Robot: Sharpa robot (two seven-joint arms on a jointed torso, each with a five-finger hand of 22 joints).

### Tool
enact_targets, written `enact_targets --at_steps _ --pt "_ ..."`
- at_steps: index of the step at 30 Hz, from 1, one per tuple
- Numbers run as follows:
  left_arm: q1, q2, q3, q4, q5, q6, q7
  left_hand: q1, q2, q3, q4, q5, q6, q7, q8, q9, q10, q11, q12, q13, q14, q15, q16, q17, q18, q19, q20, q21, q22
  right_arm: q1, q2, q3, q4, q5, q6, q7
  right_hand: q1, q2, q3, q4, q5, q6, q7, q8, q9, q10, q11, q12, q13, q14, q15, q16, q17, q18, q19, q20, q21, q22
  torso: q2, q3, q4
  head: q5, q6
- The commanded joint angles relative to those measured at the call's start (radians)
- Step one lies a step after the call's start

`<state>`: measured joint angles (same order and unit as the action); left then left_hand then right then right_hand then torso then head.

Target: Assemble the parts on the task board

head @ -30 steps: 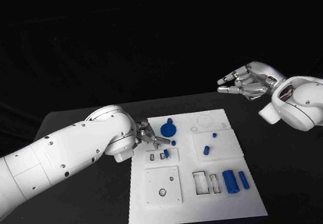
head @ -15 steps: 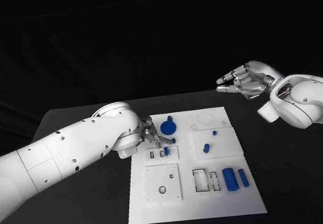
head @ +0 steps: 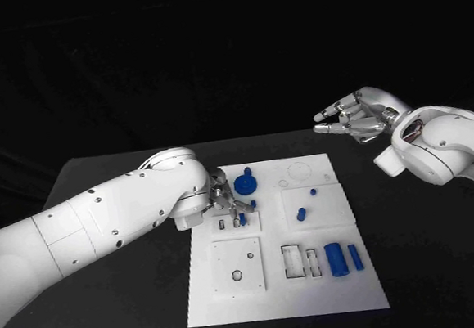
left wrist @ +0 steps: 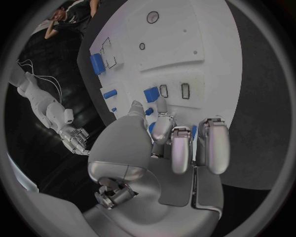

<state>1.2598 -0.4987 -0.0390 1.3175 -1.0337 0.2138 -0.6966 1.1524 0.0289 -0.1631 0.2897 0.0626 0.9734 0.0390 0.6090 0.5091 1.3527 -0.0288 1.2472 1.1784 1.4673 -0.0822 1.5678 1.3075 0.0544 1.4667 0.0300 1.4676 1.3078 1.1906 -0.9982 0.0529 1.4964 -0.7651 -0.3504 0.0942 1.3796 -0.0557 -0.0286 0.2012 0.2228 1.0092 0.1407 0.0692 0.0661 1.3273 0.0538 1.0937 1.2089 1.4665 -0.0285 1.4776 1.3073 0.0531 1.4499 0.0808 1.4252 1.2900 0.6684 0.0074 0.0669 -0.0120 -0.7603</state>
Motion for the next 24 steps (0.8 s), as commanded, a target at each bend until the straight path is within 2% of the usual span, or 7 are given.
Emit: enact_targets --at_steps 1,24 --pt "0.000 0.006 0.000 0.000 -0.004 0.030 -0.098 0.006 0.002 0.010 0.000 0.004 -0.009 0.000 0.008 0.004 0.007 -0.001 0.005 0.001 0.104 -0.007 0.003 0.263 -0.019 0.048 -0.010 0.006 0.089 0.000 0.003 0.000 -0.002 -0.004 0.014 0.007 -0.001 0.009 -0.006 0.002 0.006 -0.005 -0.002 0.003 0.001 -0.005 -0.002 -0.005 0.000 0.065 0.004 -0.005 0.087 0.007 -0.004 -0.001 -0.003 -0.001 0.000 0.0001 0.0005 0.003 -0.002" --pt "-0.001 0.020 -0.001 -0.010 -0.003 0.061 -0.098 0.058 0.000 0.057 -0.002 0.006 -0.029 -0.002 0.027 0.044 0.006 -0.003 0.005 0.003 0.104 -0.009 0.003 0.263 -0.019 0.046 -0.012 0.006 0.090 0.000 0.012 -0.001 -0.013 -0.004 0.017 0.008 0.000 0.009 -0.006 0.001 0.009 -0.005 -0.002 0.003 0.001 -0.006 -0.002 -0.006 -0.002 0.064 0.004 -0.006 0.085 0.007 -0.004 -0.002 -0.004 -0.002 0.001 0.0004 0.0001 0.004 -0.009"
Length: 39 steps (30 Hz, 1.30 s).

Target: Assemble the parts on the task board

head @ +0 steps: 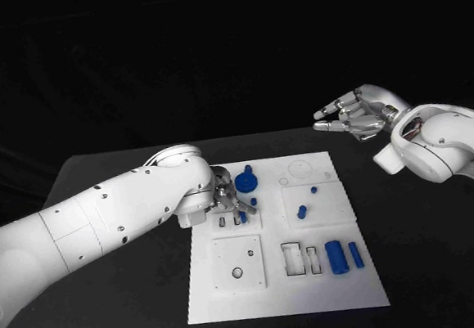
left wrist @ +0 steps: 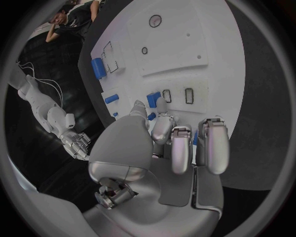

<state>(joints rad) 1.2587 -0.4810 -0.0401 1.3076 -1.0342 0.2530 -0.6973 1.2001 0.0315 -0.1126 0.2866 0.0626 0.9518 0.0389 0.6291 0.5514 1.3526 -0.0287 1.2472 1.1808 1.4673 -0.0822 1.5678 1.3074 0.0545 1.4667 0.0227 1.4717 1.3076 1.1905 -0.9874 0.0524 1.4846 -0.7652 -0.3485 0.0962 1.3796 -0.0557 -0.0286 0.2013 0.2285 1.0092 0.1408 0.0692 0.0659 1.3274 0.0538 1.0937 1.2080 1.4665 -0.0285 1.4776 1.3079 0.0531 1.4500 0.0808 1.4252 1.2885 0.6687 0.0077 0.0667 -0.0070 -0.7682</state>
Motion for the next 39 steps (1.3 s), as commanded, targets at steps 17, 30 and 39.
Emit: enact_targets --at_steps 17,30,39 --pt "-0.001 0.010 0.000 -0.003 0.011 0.029 -0.098 0.059 0.001 0.106 -0.003 0.006 -0.020 -0.005 0.008 0.028 0.006 -0.006 0.004 0.003 0.104 -0.011 0.003 0.263 -0.018 0.044 -0.006 0.002 0.092 -0.001 0.004 -0.001 0.003 0.001 0.025 0.001 0.000 0.012 -0.007 0.000 0.007 -0.006 -0.002 0.003 0.001 -0.006 -0.003 -0.006 -0.001 0.064 0.004 -0.007 0.084 0.007 -0.004 -0.002 -0.005 -0.001 0.001 -0.0002 0.0001 -0.002 -0.006" --pt "-0.001 0.013 0.000 -0.006 0.013 0.036 -0.088 0.198 -0.016 0.304 -0.062 0.035 -0.039 -0.012 -0.011 0.040 -0.001 -0.013 -0.008 -0.001 0.104 -0.018 0.003 0.263 -0.017 0.042 -0.014 -0.002 0.089 -0.001 0.005 -0.002 0.003 0.001 0.031 0.000 0.000 0.012 -0.007 0.000 0.007 -0.006 -0.002 0.003 0.001 -0.006 -0.003 -0.006 -0.001 0.064 0.004 -0.007 0.084 0.007 -0.004 -0.002 -0.005 -0.001 0.001 0.0006 0.0005 -0.003 -0.011" --pt "-0.001 0.005 0.000 0.000 0.028 0.024 -0.067 0.182 -0.147 0.607 -0.108 0.138 -0.053 -0.001 -0.015 0.066 -0.001 -0.002 -0.026 -0.012 0.104 -0.011 0.003 0.263 -0.015 0.038 -0.009 -0.011 0.080 -0.001 0.005 -0.003 0.001 0.003 0.032 0.000 -0.001 0.013 -0.007 0.000 0.008 -0.006 -0.002 0.003 0.001 -0.005 -0.003 -0.005 -0.001 0.065 0.004 -0.006 0.085 0.007 -0.004 -0.002 -0.005 -0.001 0.000 0.0010 0.0005 -0.005 -0.012"
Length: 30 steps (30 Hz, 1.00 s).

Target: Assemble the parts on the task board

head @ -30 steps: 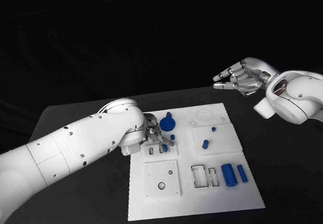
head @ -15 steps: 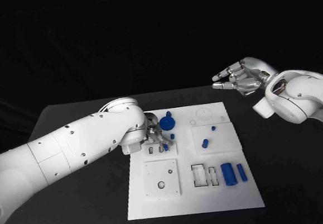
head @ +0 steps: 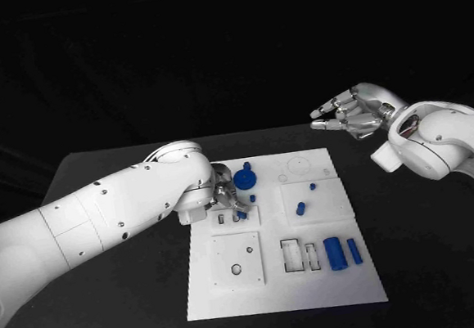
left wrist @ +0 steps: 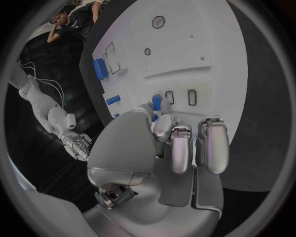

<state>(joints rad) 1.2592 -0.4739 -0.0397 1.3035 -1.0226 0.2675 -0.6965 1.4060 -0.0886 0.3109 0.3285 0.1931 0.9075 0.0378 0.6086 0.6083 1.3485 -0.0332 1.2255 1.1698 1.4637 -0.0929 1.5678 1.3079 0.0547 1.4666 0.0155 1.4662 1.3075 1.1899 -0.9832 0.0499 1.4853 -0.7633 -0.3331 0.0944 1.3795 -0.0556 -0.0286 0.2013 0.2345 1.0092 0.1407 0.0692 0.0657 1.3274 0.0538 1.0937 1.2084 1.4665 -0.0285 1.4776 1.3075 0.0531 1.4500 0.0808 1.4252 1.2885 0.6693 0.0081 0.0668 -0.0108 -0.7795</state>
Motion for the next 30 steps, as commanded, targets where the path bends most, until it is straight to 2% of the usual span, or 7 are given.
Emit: enact_targets --at_steps 1,4,9,11,17,21,30 --pt "-0.002 -0.004 -0.001 0.006 0.018 0.004 -0.064 -0.037 -0.040 0.218 -0.157 0.008 -0.009 0.000 0.009 0.016 0.005 0.005 -0.004 -0.001 0.107 -0.002 0.003 0.263 -0.015 0.038 0.001 -0.006 0.081 -0.001 0.001 0.000 0.000 0.002 0.016 0.002 -0.001 0.013 -0.007 0.000 0.002 -0.006 -0.002 0.003 0.001 -0.005 -0.003 -0.005 -0.001 0.065 0.004 -0.006 0.085 0.007 -0.004 -0.002 -0.005 -0.001 0.000 0.0006 0.0006 -0.001 -0.001" --pt "-0.002 -0.011 0.000 0.017 0.023 -0.026 -0.049 -0.065 -0.064 0.286 -0.181 0.007 -0.011 0.004 0.017 0.031 0.009 0.002 -0.006 -0.002 0.107 0.001 0.003 0.263 -0.015 0.038 0.003 -0.008 0.079 -0.001 0.002 0.000 -0.001 0.003 0.016 0.003 -0.001 0.013 -0.007 0.000 0.002 -0.006 -0.002 0.003 0.001 -0.005 -0.003 -0.005 -0.001 0.065 0.004 -0.007 0.085 0.007 -0.004 -0.002 -0.004 -0.001 0.000 0.0009 0.0007 -0.001 0.000" --pt "-0.004 -0.030 0.000 0.044 0.035 -0.081 -0.026 -0.081 -0.081 0.327 -0.205 0.006 -0.010 0.005 0.021 0.040 0.014 0.002 -0.003 0.001 0.107 0.003 0.003 0.263 -0.015 0.038 0.002 -0.008 0.081 -0.001 0.004 -0.001 -0.004 0.005 0.016 0.003 -0.002 0.014 -0.008 0.001 0.002 -0.006 -0.002 0.003 0.001 -0.005 -0.003 -0.005 -0.002 0.065 0.004 -0.007 0.085 0.007 -0.004 -0.002 -0.005 -0.001 0.000 0.0015 0.0016 -0.001 -0.001" --pt "-0.005 -0.040 0.000 0.057 0.037 -0.104 -0.018 -0.086 -0.087 0.340 -0.215 0.010 -0.008 0.006 0.021 0.043 0.017 0.002 -0.001 0.004 0.107 0.003 0.003 0.263 -0.015 0.039 0.003 -0.007 0.083 -0.002 0.005 -0.001 -0.006 0.007 0.016 0.004 -0.002 0.014 -0.008 0.001 0.002 -0.006 -0.002 0.003 0.001 -0.005 -0.003 -0.005 -0.002 0.065 0.004 -0.007 0.085 0.007 -0.004 -0.002 -0.005 -0.001 0.000 0.0019 0.0021 -0.007 0.000" --pt "-0.012 -0.066 0.000 0.092 0.036 -0.167 -0.001 -0.094 -0.098 0.359 -0.230 0.018 -0.003 0.007 0.022 0.047 0.023 0.002 0.003 0.009 0.107 0.003 0.003 0.263 -0.016 0.042 0.003 -0.004 0.088 -0.002 0.005 -0.002 -0.009 0.010 0.015 0.006 -0.005 0.016 -0.009 0.002 0.003 -0.006 -0.001 0.003 0.001 -0.006 -0.002 -0.006 -0.003 0.065 0.004 -0.007 0.085 0.007 -0.004 -0.002 -0.005 -0.002 0.000 0.0005 0.0017 -0.004 -0.001" --pt "-0.018 -0.084 0.000 0.111 0.020 -0.205 0.006 -0.098 -0.104 0.367 -0.238 0.022 0.001 0.008 0.022 0.048 0.027 0.002 0.008 0.014 0.107 0.003 0.003 0.263 -0.017 0.044 0.003 -0.001 0.093 -0.002 0.003 -0.002 -0.008 0.011 0.014 0.006 -0.006 0.017 -0.009 0.003 0.004 -0.006 -0.001 0.003 0.001 -0.006 -0.002 -0.006 -0.003 0.065 0.004 -0.007 0.086 0.007 -0.004 -0.002 -0.005 -0.002 0.000 0.0006 0.0018 -0.007 -0.001" --pt "-0.036 -0.099 0.000 0.121 -0.051 -0.254 -0.006 -0.101 -0.109 0.375 -0.245 0.025 0.006 0.008 0.021 0.049 0.031 0.002 0.011 0.017 0.107 0.003 0.003 0.263 -0.019 0.047 0.003 0.003 0.101 -0.003 0.000 -0.002 -0.009 0.012 0.014 0.006 -0.009 0.019 -0.010 0.005 0.005 -0.006 -0.001 0.003 0.001 -0.007 -0.002 -0.008 -0.005 0.065 0.004 -0.008 0.084 0.007 -0.004 -0.002 -0.006 -0.002 -0.002 0.0003 0.0038 -0.005 -0.005"
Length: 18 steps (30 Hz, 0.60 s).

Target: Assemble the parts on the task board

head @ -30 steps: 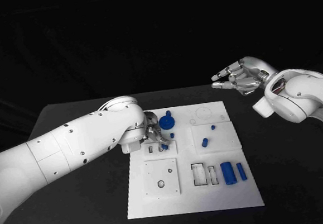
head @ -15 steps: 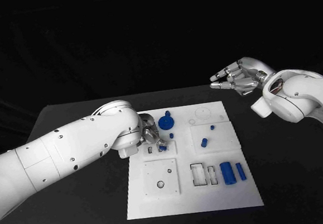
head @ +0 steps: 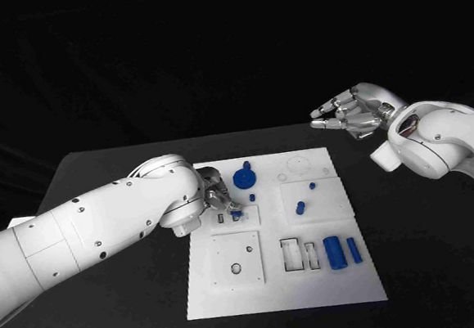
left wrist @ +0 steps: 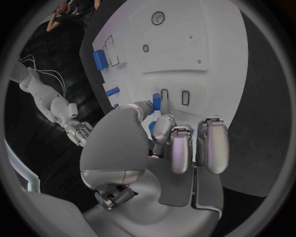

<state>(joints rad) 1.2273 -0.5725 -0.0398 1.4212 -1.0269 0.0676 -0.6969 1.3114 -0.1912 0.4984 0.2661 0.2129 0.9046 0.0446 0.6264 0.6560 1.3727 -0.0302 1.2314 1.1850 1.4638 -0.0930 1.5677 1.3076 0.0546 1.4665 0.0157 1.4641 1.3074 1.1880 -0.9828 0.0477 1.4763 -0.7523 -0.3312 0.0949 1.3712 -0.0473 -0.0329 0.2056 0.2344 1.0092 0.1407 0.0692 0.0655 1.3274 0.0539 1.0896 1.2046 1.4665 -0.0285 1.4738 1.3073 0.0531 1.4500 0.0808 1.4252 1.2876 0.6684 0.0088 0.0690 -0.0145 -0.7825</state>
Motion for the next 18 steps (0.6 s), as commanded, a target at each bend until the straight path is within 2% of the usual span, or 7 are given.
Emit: enact_targets --at_steps 1,9,18 --pt "-0.005 0.000 0.000 0.003 -0.049 -0.057 -0.007 -0.007 -0.007 0.189 -0.184 0.005 0.010 0.001 0.003 0.001 0.008 -0.001 0.006 0.002 0.107 0.004 0.003 0.263 -0.019 0.048 0.002 0.007 0.103 -0.001 0.000 0.000 0.000 0.001 0.012 0.006 -0.001 0.011 -0.006 0.001 0.005 -0.006 -0.001 0.003 0.001 -0.007 -0.002 -0.004 -0.001 0.065 0.004 -0.004 0.085 0.007 -0.004 -0.002 -0.006 -0.001 -0.001 -0.0004 0.0019 -0.002 -0.002" --pt "-0.016 0.000 0.000 0.007 -0.091 -0.078 -0.035 -0.010 -0.008 0.194 -0.186 0.006 0.013 0.001 0.002 0.001 0.011 -0.001 0.009 0.006 0.107 0.003 0.003 0.263 -0.021 0.050 0.002 0.011 0.110 -0.001 0.001 0.000 -0.001 0.001 0.016 0.005 -0.001 0.011 -0.006 0.001 0.005 -0.006 -0.001 0.003 0.001 -0.007 -0.002 -0.004 -0.001 0.065 0.004 -0.004 0.085 0.007 -0.004 -0.002 -0.006 -0.001 -0.001 -0.0003 0.0008 0.003 -0.002" --pt "-0.021 -0.003 -0.001 0.011 -0.108 -0.042 -0.059 -0.011 -0.009 0.197 -0.188 0.006 0.015 0.001 0.002 0.002 0.012 -0.001 0.009 0.006 0.107 0.003 0.003 0.263 -0.021 0.051 0.002 0.012 0.112 -0.001 0.002 -0.001 -0.001 -0.006 0.023 0.005 -0.002 0.011 -0.007 0.001 0.005 -0.007 -0.001 0.003 0.001 -0.007 -0.002 -0.004 -0.002 0.065 0.004 -0.004 0.085 0.007 -0.004 -0.002 -0.006 -0.001 0.001 -0.0001 -0.0003 0.002 -0.005"
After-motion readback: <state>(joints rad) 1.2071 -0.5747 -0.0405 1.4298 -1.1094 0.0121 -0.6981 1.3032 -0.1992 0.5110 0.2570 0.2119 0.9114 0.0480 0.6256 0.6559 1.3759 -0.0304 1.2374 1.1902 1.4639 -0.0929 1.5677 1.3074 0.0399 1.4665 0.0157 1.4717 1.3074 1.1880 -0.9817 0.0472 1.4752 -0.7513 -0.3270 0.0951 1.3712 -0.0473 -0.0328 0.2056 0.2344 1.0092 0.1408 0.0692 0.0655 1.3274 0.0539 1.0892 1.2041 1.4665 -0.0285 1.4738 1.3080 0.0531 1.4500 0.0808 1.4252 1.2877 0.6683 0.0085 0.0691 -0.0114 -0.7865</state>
